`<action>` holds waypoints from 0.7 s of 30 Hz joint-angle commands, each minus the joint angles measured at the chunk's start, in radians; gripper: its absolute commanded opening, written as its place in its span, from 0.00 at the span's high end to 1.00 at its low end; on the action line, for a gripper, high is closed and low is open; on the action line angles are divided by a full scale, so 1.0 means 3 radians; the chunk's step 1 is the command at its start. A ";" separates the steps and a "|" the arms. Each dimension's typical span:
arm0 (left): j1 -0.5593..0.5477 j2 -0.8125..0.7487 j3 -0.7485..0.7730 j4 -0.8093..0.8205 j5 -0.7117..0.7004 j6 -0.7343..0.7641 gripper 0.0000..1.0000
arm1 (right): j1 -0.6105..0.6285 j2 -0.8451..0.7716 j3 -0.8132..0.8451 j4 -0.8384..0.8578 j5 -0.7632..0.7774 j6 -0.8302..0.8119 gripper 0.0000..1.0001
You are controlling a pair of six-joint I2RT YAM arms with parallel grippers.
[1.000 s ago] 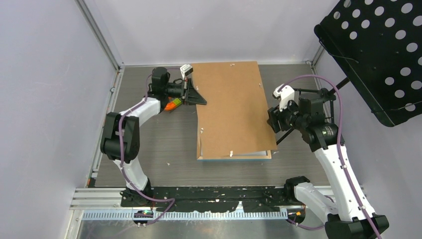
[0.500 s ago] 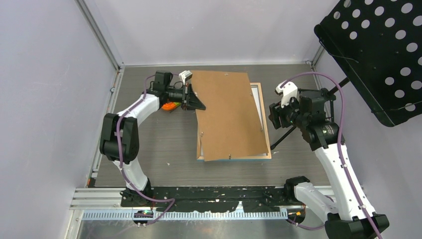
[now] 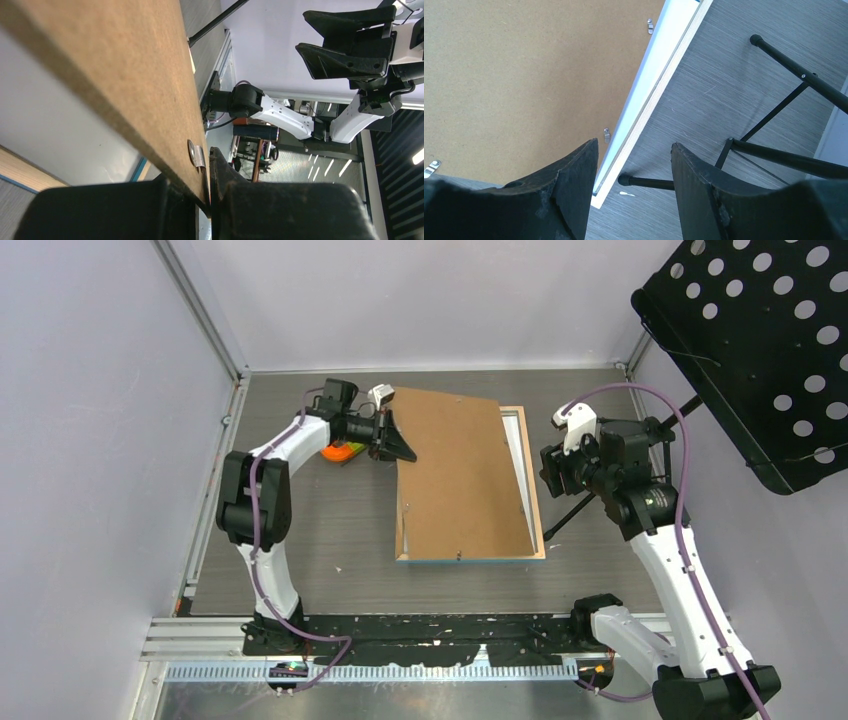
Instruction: Put the photo into the frame
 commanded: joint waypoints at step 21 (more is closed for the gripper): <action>-0.0051 0.0503 0.0782 -0.0398 0.0389 0.0215 1.00 | -0.0005 -0.0051 -0.0256 0.0057 -0.0935 -0.0184 0.37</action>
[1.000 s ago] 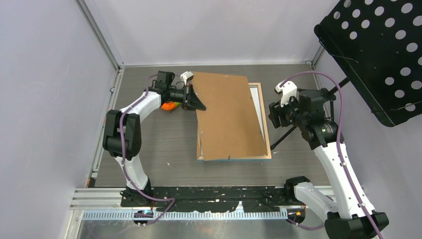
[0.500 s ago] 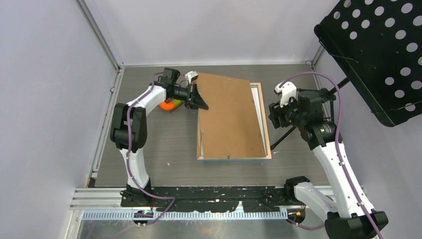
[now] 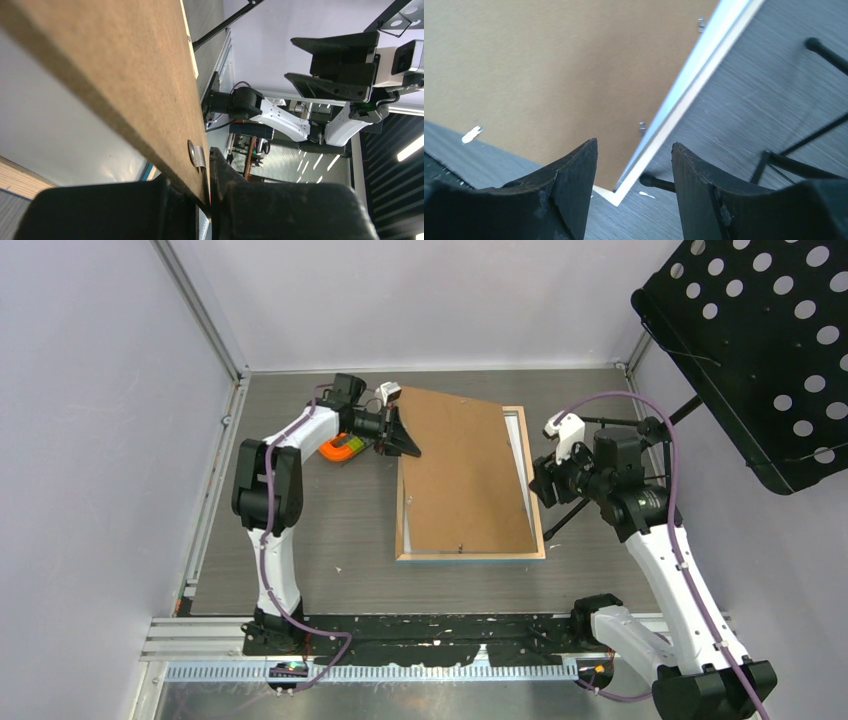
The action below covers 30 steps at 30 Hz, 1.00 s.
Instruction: Put the photo into the frame
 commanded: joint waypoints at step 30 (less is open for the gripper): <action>-0.0014 0.0251 0.0652 -0.0233 0.0422 0.0218 1.00 | 0.0676 0.0214 -0.0118 0.0142 -0.0513 -0.0162 0.34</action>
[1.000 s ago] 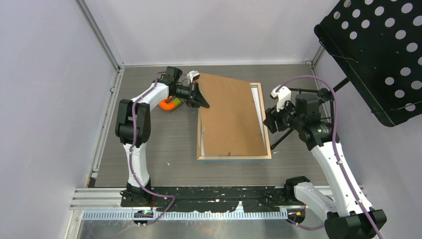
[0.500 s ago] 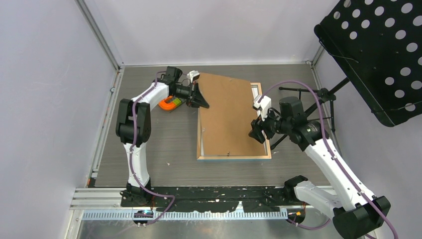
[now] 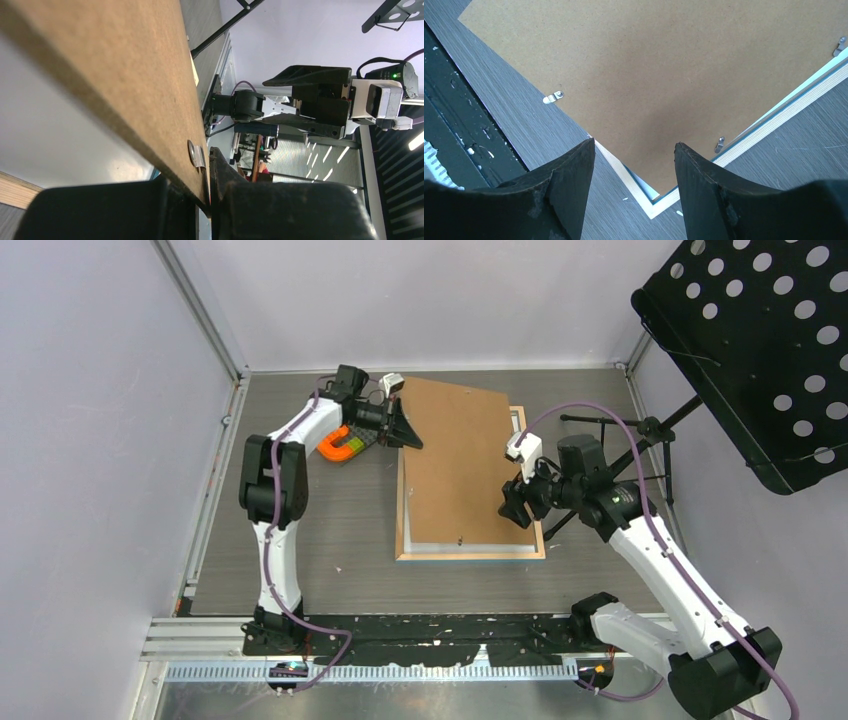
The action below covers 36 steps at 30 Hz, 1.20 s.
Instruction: Put the photo into the frame
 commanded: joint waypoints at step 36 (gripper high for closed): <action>-0.0077 0.0272 0.0497 -0.0374 0.0316 0.0251 1.00 | 0.0021 -0.0044 0.0001 0.0136 0.0154 -0.0014 0.35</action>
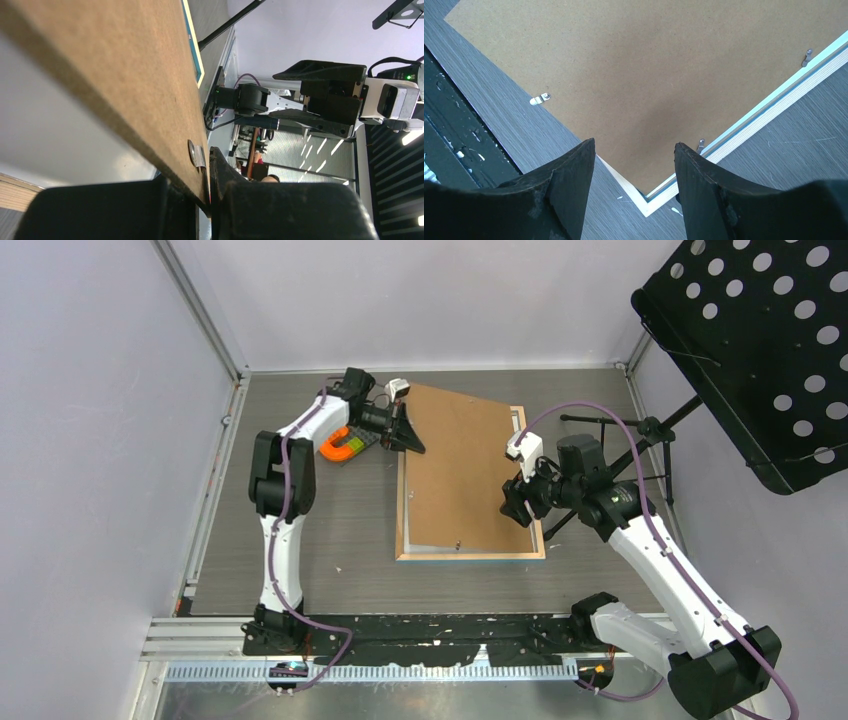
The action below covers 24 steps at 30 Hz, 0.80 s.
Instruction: Put the photo into the frame
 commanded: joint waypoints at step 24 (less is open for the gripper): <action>-0.0054 0.0224 0.0461 -0.0054 0.0317 0.0015 1.00 | 0.0014 -0.0075 -0.0016 0.0124 0.0087 -0.0022 0.35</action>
